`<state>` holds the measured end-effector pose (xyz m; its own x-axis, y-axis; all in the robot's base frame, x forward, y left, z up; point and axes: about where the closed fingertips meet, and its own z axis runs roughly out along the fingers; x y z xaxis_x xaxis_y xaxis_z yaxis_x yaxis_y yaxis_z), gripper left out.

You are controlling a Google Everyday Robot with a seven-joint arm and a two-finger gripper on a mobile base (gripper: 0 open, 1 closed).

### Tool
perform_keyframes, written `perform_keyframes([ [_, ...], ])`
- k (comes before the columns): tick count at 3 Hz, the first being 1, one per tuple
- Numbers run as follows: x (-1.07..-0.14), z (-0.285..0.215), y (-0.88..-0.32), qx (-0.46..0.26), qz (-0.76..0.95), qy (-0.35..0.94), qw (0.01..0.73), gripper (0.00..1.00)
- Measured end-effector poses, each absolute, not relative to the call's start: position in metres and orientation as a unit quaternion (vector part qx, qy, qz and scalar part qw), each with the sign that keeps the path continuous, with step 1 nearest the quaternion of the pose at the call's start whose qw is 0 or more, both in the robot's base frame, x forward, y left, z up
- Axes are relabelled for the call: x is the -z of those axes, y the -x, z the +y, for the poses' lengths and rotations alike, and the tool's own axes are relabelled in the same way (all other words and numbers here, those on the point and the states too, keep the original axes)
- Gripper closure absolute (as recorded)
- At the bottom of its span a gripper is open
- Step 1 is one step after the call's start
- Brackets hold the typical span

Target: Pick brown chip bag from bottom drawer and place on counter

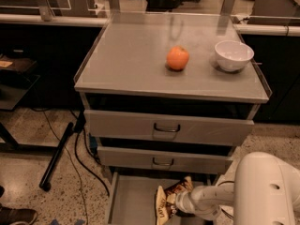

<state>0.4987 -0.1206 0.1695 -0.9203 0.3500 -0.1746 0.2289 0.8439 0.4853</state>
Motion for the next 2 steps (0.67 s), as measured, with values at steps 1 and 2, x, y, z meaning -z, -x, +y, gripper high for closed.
perform_keyframes([
  [1, -0.2017, -0.1407, -0.485, -0.216, 0.952, -0.176, 0.13, 1.0],
  [2, -0.2061, -0.1395, -0.4805, -0.216, 0.953, -0.172, 0.127, 1.0],
])
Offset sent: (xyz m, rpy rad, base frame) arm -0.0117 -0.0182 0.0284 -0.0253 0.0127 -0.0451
